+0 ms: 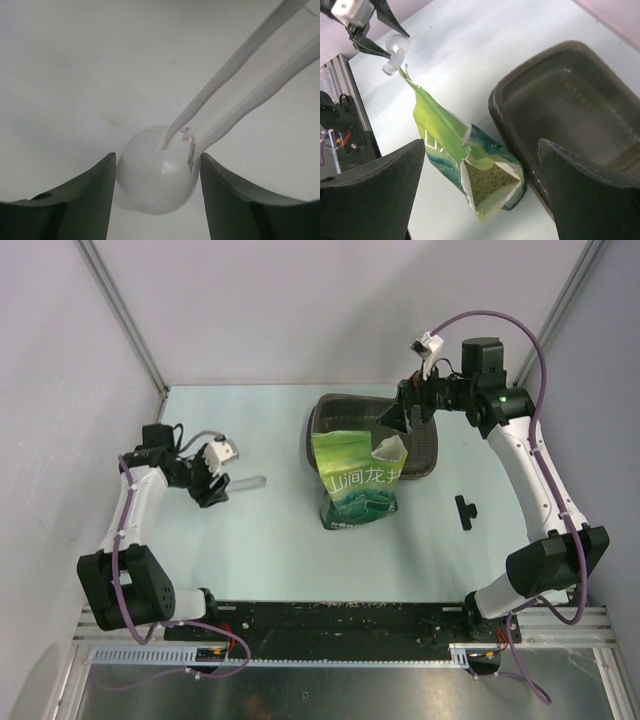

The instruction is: Fill the litter box with clean litter

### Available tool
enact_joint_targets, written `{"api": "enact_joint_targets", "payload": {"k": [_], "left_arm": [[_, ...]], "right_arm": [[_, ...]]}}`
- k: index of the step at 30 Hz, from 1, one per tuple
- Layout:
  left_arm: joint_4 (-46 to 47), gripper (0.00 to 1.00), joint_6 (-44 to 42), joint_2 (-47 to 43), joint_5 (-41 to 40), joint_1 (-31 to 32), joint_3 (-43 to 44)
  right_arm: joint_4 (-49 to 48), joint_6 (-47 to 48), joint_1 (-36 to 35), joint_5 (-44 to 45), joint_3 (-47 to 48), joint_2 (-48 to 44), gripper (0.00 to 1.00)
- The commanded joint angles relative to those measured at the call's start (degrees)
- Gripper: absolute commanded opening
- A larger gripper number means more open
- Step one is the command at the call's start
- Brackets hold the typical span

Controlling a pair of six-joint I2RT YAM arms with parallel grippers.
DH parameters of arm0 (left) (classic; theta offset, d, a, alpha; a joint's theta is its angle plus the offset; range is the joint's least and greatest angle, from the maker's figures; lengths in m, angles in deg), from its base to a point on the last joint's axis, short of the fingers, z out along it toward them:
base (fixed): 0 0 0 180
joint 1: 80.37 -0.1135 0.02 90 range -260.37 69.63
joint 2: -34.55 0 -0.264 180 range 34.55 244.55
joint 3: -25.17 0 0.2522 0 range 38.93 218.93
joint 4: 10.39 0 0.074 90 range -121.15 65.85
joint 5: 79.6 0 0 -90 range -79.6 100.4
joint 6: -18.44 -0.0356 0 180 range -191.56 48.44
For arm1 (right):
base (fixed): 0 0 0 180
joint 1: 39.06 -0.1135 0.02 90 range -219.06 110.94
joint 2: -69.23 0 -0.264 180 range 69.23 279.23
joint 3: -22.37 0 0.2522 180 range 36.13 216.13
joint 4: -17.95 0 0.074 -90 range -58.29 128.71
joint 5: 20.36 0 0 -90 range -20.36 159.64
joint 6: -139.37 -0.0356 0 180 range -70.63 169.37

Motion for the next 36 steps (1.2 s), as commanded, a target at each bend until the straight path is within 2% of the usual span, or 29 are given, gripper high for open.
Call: {"api": "enact_joint_targets", "payload": {"k": [1, 3, 5, 8, 12, 15, 17, 23, 28, 31, 32, 36], "left_arm": [[-3.19, 0.00, 17.96, 0.72, 14.20, 2.73, 7.42], [-3.19, 0.00, 24.02, 0.81, 18.42, 3.79, 10.32], [-3.01, 0.00, 29.98, 0.98, 22.54, 5.46, 12.87], [-2.66, 0.00, 35.18, 1.25, 25.19, 8.45, 15.51], [-1.96, 0.00, 38.89, 1.69, 25.20, 12.83, 19.20], [-1.08, 0.00, 41.09, 3.09, 23.10, 14.95, 22.01], [-0.03, 0.00, 42.76, 3.97, 22.65, 15.75, 23.51], [1.99, 0.00, 46.01, 6.43, 21.78, 19.61, 26.76], [2.61, 0.00, 48.38, 7.40, 20.64, 21.99, 27.38], [2.79, 0.00, 49.18, 7.05, 20.63, 22.43, 27.82], [2.70, 0.00, 49.09, 6.96, 20.63, 22.52, 27.99], [2.79, 0.00, 49.00, 6.70, 20.45, 22.87, 28.08]], "right_arm": [[-4.77, 6.67, -3.47, -0.51, 0.71, -3.19, 1.00], [-2.32, 11.07, -6.38, 1.34, 2.02, -2.49, 1.00], [-2.83, 9.43, -8.57, 0.21, 2.20, -1.61, 1.00], [-8.53, 6.95, -11.99, -3.30, -0.07, -1.35, 1.00], [-15.74, 4.59, -16.84, -4.98, -0.26, 0.49, 1.00], [-22.57, -3.12, -18.33, -7.17, 0.27, 2.86, 1.00], [-25.32, -5.00, -19.04, -9.46, 0.62, 4.01, 1.00], [-28.40, -4.39, -21.94, -8.94, 0.97, 6.30, 0.99], [-30.43, -4.57, -22.73, -9.55, 0.71, 7.00, 0.95], [-29.73, -3.95, -22.73, -9.55, 0.45, 7.27, 0.83], [-29.73, -4.12, -22.73, -9.47, 0.18, 7.27, 0.75], [-31.31, -5.53, -22.20, -10.25, -0.35, 7.27, 0.56]]}}
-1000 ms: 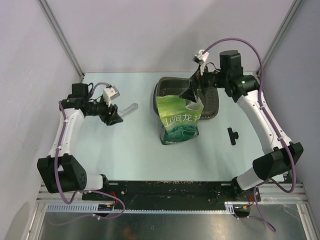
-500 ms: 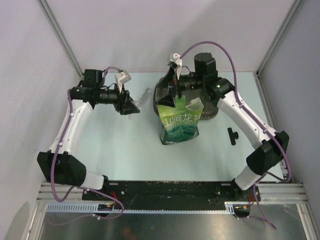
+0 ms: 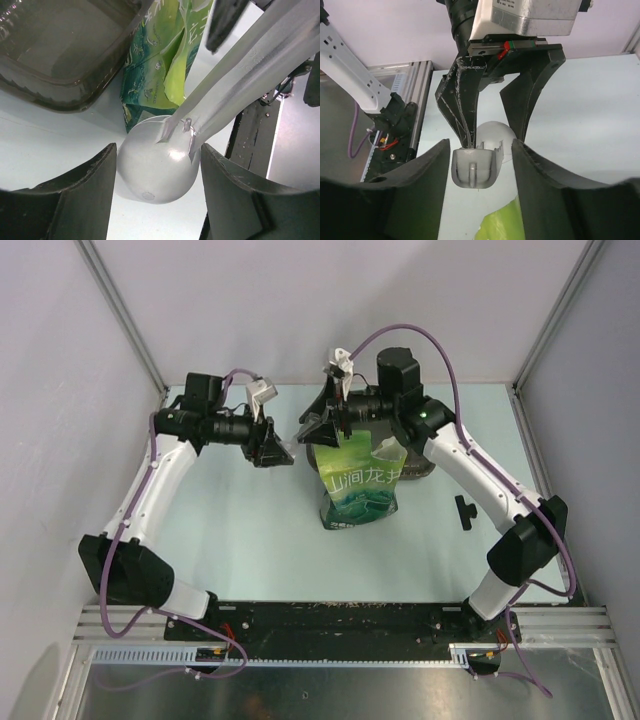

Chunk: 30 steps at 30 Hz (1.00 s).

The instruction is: Fill the litter box with clean litter

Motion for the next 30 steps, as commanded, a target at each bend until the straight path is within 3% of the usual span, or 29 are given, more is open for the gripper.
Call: {"api": "enact_joint_targets", "payload": {"k": [1, 4, 5, 7, 8, 11, 15, 17, 19, 20, 25, 26, 30], "left_arm": [[1.30, 0.00, 2.25, -0.71, 0.46, 0.75, 2.84], [1.30, 0.00, 2.43, -0.45, -0.24, 0.84, 3.36], [1.30, 0.06, 2.34, -0.19, -1.55, 1.02, 3.63], [1.48, 0.20, 2.17, -0.10, -3.14, 1.10, 4.77], [1.56, 0.38, 2.08, -0.01, -3.84, 1.19, 5.12], [3.93, 0.59, 1.73, -1.67, -9.99, 1.81, 5.57], [21.31, 0.80, 2.61, -11.66, -20.70, 3.56, -2.66], [28.15, 0.81, -2.12, -14.76, -29.31, 8.28, -6.02], [31.78, 0.81, -11.78, -17.74, -39.82, 12.77, -10.68], [35.45, 0.79, -17.55, -18.63, -41.97, 16.45, -12.35], [52.68, 0.78, -29.64, -21.54, -55.06, 26.22, -25.27], [58.98, 0.78, -32.35, -21.28, -57.01, 26.94, -27.90], [66.33, 0.76, -35.19, -17.25, -61.32, 28.70, -27.93]], "right_arm": [[-3.94, -1.51, 0.44, -1.93, 0.20, 0.10, 0.52], [-4.38, -1.77, 0.88, -3.16, 0.46, 0.45, 0.24], [-4.56, -1.95, 1.05, -2.99, 0.46, 0.45, 0.00], [-5.26, -2.65, 1.41, -2.89, 0.20, 0.36, 0.00], [-5.52, -3.35, 1.58, -2.20, 0.20, 0.28, 0.00], [-9.56, -9.22, 2.90, 3.31, -0.68, -0.69, 0.00], [-10.89, -17.84, 4.92, 18.16, 0.11, -1.83, 0.00], [-10.54, -24.87, 5.97, 24.67, 0.46, -2.01, 0.00], [-10.53, -31.44, 8.51, 23.92, 1.42, -0.61, 0.00], [-10.62, -33.31, 9.48, 22.95, 1.60, -0.26, 0.00], [-14.75, -41.76, 13.97, 21.37, 0.64, 0.72, 0.00], [-15.54, -43.68, 14.24, 20.75, -0.40, 0.45, 0.00], [-16.34, -44.49, 14.77, 20.83, -2.08, -0.87, 0.00]]}}
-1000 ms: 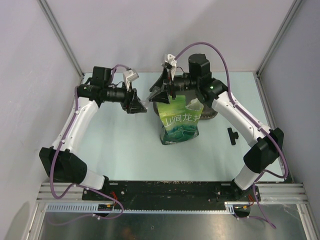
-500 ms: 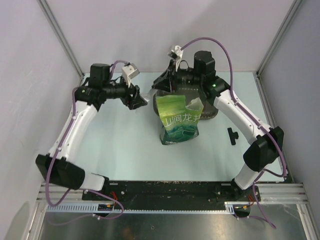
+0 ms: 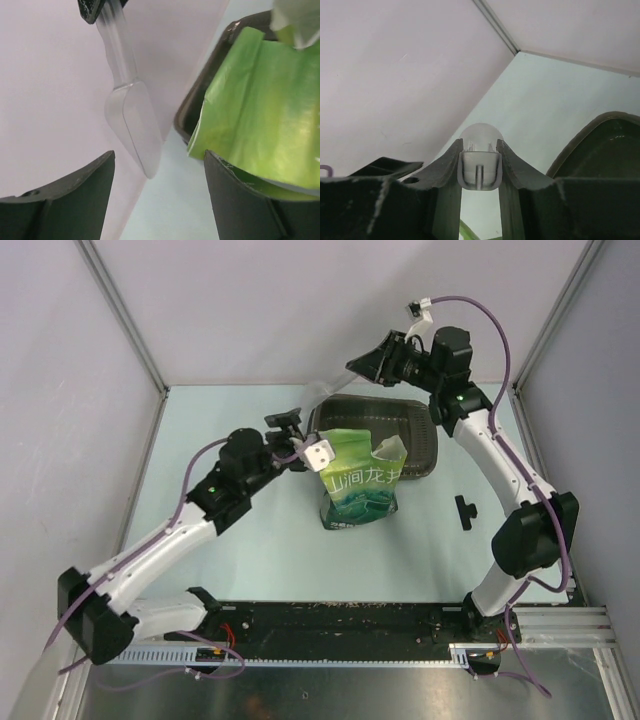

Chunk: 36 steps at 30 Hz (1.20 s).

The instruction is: Fill the litter box with clean litter

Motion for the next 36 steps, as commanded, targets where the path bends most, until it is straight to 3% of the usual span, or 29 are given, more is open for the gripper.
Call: {"api": "enact_joint_targets", "payload": {"k": [1, 9, 14, 20, 28, 32, 35, 36], "left_arm": [[17.79, 0.75, -8.20, 4.33, -11.41, 1.27, 0.53], [23.51, 0.74, -10.65, 10.22, -11.06, 1.27, 3.44], [24.48, 0.68, -13.47, 15.23, -12.29, 1.19, 6.68], [26.06, 0.46, -15.58, 20.60, -11.41, 1.10, 9.23], [26.15, 0.00, -16.64, 23.77, -12.38, 0.31, 11.09], [26.06, 0.00, -14.88, 23.07, -12.64, -0.57, 10.47], [26.15, 0.04, -6.73, 21.58, -10.73, -2.15, 10.56], [26.06, 0.39, 1.13, 19.39, -8.62, -4.24, 10.47]], "right_arm": [[-4.88, -4.97, -0.47, -0.19, -1.32, -1.94, 0.00], [-5.49, -5.06, 0.67, -0.37, -4.48, -4.49, 0.00], [-7.34, -5.94, 1.20, -1.16, -5.80, -5.10, 0.00], [-7.78, -7.52, 1.99, -1.60, -6.33, -5.19, 0.00], [-8.31, -7.96, 2.35, -1.95, -6.42, -5.02, 0.00], [-8.49, -8.05, 2.87, -1.86, -6.24, -4.75, 0.00], [-8.40, -8.66, 3.48, -0.99, -5.72, -4.58, 0.00], [-8.40, -9.19, 3.57, -0.03, -4.93, -4.66, 0.00]]}}
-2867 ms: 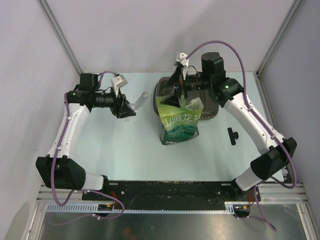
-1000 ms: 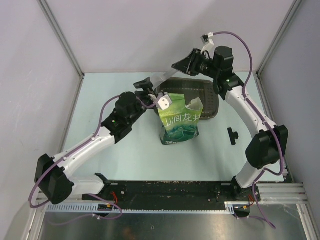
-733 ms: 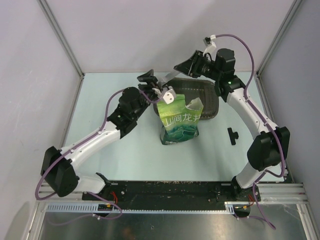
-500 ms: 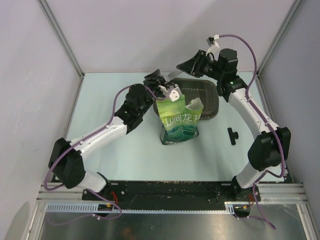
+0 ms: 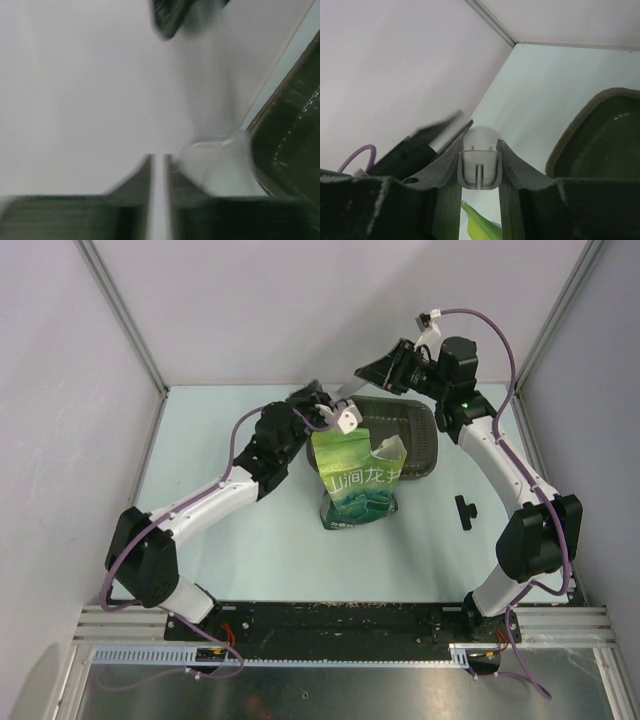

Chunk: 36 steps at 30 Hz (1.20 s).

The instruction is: Fill the litter box with clean litter

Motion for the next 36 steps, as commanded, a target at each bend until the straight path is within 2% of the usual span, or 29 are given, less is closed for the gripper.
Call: {"api": "enact_joint_targets", "payload": {"k": [1, 2, 3, 4, 6, 15, 19, 24, 28, 30, 36], "left_arm": [[1.50, 0.60, 19.31, -5.54, 5.51, -4.94, 1.03], [0.71, 0.75, 23.62, -6.94, 9.27, -6.69, 0.85], [-3.56, 0.83, 29.14, -8.26, 16.97, -9.93, 1.28], [-5.34, 0.85, 30.59, -8.28, 17.31, -10.57, 2.85], [-10.86, 0.86, 31.48, -7.93, 20.27, -11.97, 4.36], [-19.31, 0.81, 29.46, -5.55, 31.09, -12.07, 9.89], [-19.68, 0.80, 28.50, -4.58, 32.42, -10.67, 11.57], [-19.77, 0.74, 18.68, -3.01, 24.01, -6.27, 11.48], [-16.98, 0.64, 16.98, -0.63, 14.69, -4.78, 13.15], [-13.80, 0.55, 14.80, 0.15, 12.40, -4.08, 13.33], [-8.26, 0.44, 7.95, 3.32, 7.39, -1.70, 14.82]], "right_arm": [[-4.38, -2.15, 0.80, 1.23, 2.68, -2.65, 0.00], [-4.20, -2.15, 0.71, 1.67, 3.03, -2.74, 0.00], [-3.59, -2.33, 0.45, 3.41, 3.64, -2.83, 0.00], [-2.89, -2.59, 0.27, 4.30, 4.35, -2.92, 0.00], [-1.31, -3.47, 0.19, 6.85, 4.79, -3.01, 0.00], [0.10, -6.72, 0.54, 9.49, 4.88, -3.09, 0.00], [0.37, -7.43, 0.18, 10.55, 5.85, -2.48, 0.00], [0.37, -8.04, -0.43, 10.90, 6.29, -2.21, 0.00], [0.28, -7.87, -0.78, 10.90, 6.03, -2.65, 0.00], [0.46, -7.95, -0.78, 10.99, 5.67, -2.83, 0.00], [0.11, -8.04, -1.13, 11.07, 5.76, -2.92, 0.00]]}}
